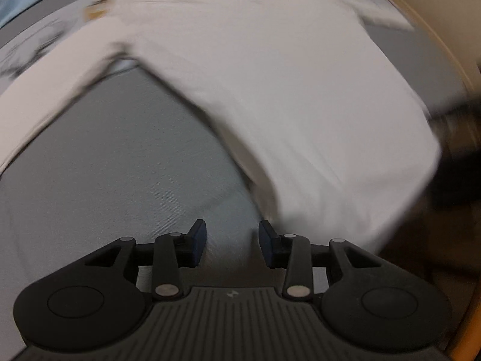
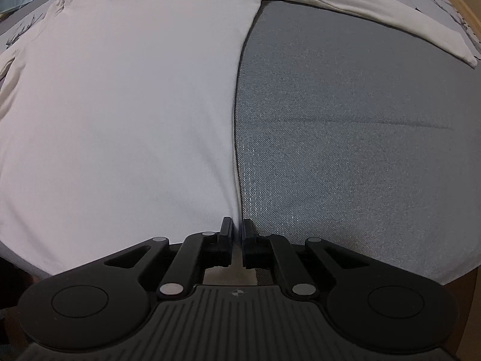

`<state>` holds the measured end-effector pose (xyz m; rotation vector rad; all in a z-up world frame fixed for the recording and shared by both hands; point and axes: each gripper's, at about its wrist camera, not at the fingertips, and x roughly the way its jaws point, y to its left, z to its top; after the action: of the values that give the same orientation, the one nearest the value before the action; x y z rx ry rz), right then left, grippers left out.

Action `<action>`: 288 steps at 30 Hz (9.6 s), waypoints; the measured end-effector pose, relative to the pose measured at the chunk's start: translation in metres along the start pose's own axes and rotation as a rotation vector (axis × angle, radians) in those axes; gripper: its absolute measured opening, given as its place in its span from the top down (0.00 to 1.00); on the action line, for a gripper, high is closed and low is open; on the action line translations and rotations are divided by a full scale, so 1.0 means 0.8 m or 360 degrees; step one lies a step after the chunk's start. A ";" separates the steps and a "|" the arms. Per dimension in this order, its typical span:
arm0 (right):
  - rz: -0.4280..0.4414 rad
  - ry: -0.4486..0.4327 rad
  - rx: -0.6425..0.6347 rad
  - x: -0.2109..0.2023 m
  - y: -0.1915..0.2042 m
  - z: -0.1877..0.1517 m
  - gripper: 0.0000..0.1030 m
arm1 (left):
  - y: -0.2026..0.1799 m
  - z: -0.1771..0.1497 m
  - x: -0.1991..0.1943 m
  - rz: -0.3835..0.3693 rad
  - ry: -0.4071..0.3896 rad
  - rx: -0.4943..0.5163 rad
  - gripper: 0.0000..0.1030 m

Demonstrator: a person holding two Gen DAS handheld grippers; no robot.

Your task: Fold small clothes

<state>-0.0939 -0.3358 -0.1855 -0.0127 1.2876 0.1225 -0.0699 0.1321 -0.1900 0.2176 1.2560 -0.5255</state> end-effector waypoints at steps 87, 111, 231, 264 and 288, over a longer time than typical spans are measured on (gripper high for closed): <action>0.0032 0.0167 -0.0186 -0.017 -0.005 0.000 0.91 | -0.068 -0.054 0.007 -0.0106 0.0446 0.0310 0.97; 0.0092 -0.0339 -0.0122 -0.060 0.026 0.028 0.69 | -0.114 0.013 -0.035 0.0342 -0.0239 0.0364 0.60; 0.0175 -0.0604 0.0707 0.067 -0.028 0.319 0.94 | 0.159 0.278 -0.032 0.0513 -0.0705 -0.1079 0.77; 0.0057 -0.0708 0.0948 0.028 -0.180 0.257 0.67 | 0.028 0.247 -0.113 0.0554 -0.0596 -0.0727 0.55; -0.0104 -0.1140 0.1852 0.081 -0.448 0.183 0.97 | -0.051 0.249 -0.033 0.0512 -0.0586 -0.0541 0.49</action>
<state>0.0994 -0.6753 -0.2275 0.9046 0.4925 -0.6390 0.0733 0.0167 -0.0987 0.0303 0.9087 -0.0636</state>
